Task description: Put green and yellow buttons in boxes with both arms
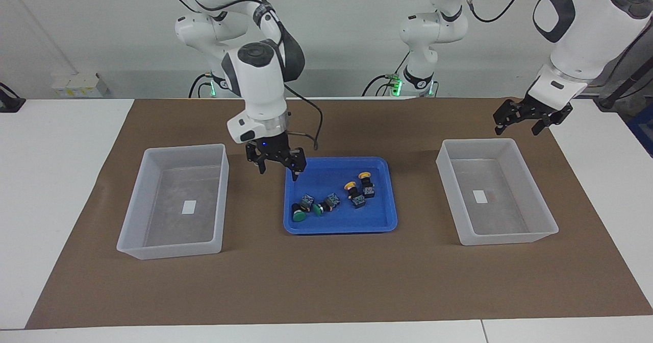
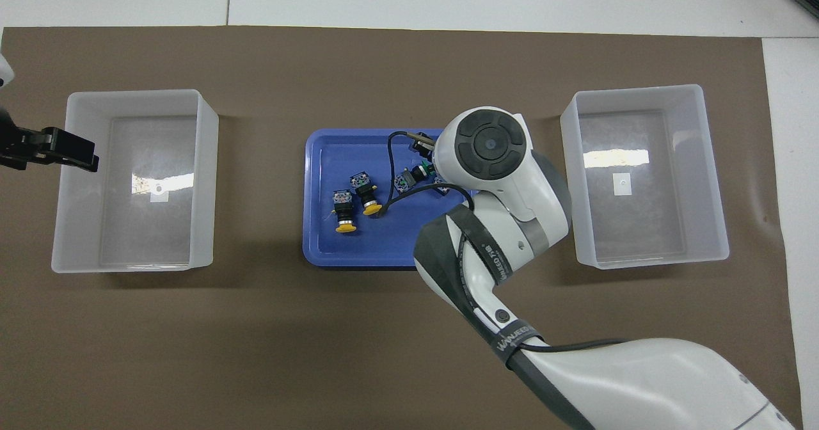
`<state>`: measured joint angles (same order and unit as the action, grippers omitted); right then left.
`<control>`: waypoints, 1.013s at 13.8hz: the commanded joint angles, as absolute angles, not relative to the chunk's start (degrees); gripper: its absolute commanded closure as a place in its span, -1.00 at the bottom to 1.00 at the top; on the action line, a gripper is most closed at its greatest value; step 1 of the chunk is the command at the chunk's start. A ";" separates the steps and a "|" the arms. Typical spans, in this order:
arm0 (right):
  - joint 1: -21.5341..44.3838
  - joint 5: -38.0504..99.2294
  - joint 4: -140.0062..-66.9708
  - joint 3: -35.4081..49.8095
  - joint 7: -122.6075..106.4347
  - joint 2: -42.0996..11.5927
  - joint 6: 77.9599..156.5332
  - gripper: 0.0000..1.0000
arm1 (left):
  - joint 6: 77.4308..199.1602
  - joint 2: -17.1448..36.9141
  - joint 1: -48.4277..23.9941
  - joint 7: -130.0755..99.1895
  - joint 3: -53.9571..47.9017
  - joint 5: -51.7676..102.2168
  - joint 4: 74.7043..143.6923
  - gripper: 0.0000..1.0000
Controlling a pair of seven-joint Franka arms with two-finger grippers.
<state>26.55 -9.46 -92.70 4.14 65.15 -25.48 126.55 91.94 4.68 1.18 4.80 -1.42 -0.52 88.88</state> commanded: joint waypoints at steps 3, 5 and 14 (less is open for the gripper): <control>30.93 -14.51 -85.08 4.13 81.28 -33.13 125.25 -1.00 | 91.93 2.90 1.14 5.27 -1.23 0.00 90.79 -1.00; 31.38 -14.50 -85.17 4.13 87.07 -34.10 125.94 -1.00 | 91.93 2.90 1.14 5.27 -1.23 0.00 90.79 -1.00; 30.67 -10.64 -90.96 4.22 91.92 -34.37 134.45 -0.89 | 91.93 2.90 1.14 5.19 -1.23 0.00 90.79 -1.00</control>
